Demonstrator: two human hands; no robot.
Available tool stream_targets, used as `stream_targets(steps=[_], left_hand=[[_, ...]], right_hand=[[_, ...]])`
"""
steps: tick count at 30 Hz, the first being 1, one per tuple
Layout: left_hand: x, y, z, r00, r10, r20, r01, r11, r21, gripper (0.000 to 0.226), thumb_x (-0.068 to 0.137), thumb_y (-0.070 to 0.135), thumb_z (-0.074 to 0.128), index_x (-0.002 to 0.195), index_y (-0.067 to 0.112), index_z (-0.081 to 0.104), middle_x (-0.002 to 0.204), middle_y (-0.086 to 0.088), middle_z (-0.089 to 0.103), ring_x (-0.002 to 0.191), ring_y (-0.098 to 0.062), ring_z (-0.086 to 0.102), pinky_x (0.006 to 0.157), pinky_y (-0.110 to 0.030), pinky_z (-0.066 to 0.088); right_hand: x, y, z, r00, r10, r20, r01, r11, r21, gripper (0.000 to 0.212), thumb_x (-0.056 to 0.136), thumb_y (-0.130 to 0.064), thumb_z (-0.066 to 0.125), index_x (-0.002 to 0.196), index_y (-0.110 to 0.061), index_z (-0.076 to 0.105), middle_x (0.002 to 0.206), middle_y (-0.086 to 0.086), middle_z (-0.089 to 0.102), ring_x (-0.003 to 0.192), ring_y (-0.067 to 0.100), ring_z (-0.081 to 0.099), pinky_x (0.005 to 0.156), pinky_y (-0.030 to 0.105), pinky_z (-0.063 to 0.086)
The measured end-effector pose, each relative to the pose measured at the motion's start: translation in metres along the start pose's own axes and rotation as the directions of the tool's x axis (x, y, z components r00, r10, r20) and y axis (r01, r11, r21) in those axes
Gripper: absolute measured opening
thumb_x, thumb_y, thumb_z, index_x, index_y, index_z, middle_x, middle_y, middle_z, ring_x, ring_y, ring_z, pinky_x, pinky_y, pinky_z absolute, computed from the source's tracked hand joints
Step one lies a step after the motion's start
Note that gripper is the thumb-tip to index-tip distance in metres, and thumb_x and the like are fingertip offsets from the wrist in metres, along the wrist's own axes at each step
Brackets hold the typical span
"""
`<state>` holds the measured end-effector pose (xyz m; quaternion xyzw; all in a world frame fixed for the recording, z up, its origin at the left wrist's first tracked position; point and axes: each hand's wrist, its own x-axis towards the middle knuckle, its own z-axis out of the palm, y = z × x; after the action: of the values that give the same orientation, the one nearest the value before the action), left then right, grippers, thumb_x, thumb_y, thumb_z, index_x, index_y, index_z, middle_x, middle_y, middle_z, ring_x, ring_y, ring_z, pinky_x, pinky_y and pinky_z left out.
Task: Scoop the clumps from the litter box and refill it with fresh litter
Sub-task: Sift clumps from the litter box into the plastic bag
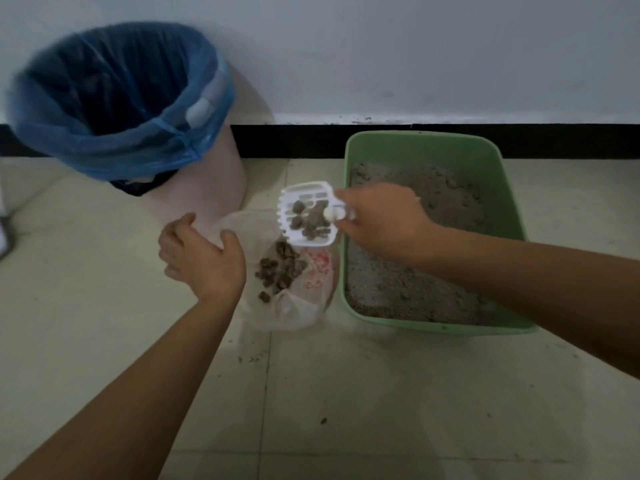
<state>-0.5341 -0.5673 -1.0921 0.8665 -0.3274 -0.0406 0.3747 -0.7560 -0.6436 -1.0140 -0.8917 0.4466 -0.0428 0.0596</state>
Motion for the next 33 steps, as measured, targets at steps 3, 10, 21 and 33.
stream_targets(steps=[3,10,21,33], left_hand=[[-0.002,-0.017,-0.001,0.962,-0.218,0.164,0.224,0.974,-0.020,0.074,0.083,0.019,0.065,0.148,0.007,0.030,0.149,-0.016,0.030,0.133,-0.038,0.035,0.108,-0.050,0.033],[0.002,-0.016,-0.005,0.947,-0.193,0.255,0.239,0.958,-0.160,0.048,0.087,0.001,0.053,0.132,0.017,0.050,0.121,-0.005,0.056,0.098,-0.022,0.059,0.092,-0.042,0.052],[-0.030,0.030,0.019,0.956,0.176,0.235,-0.131,0.972,-0.193,0.034,0.089,0.016,0.053,0.123,0.015,0.053,0.122,-0.006,0.051,0.096,-0.022,0.056,0.087,-0.037,0.047],[-0.104,0.066,0.092,0.845,0.176,0.506,-0.050,0.966,-0.252,0.038,0.104,0.038,0.034,0.102,0.008,0.056,0.101,-0.012,0.058,0.097,-0.030,0.054,0.077,-0.037,0.041]], right_hand=[[0.004,-0.043,0.005,0.934,-0.338,0.115,0.357,0.871,-0.338,0.025,0.095,-0.019,0.060,0.119,-0.013,0.060,0.087,0.001,0.064,0.070,0.017,0.054,0.070,0.029,0.048],[0.012,-0.046,0.008,0.867,-0.471,0.166,0.481,0.698,-0.531,0.044,0.096,-0.008,0.052,0.138,0.000,0.044,0.110,0.014,0.067,0.096,0.027,0.065,0.092,0.041,0.051],[-0.022,0.082,-0.026,0.940,0.325,-0.102,-0.330,0.943,-0.037,0.029,0.100,-0.038,0.045,0.112,-0.022,0.066,0.083,-0.001,0.069,0.065,0.017,0.060,0.052,0.020,0.037],[-0.073,0.178,-0.008,0.924,0.382,0.009,-0.334,0.819,-0.467,0.028,0.093,-0.031,0.057,0.119,-0.022,0.059,0.085,0.004,0.062,0.071,0.024,0.058,0.067,0.031,0.036]])
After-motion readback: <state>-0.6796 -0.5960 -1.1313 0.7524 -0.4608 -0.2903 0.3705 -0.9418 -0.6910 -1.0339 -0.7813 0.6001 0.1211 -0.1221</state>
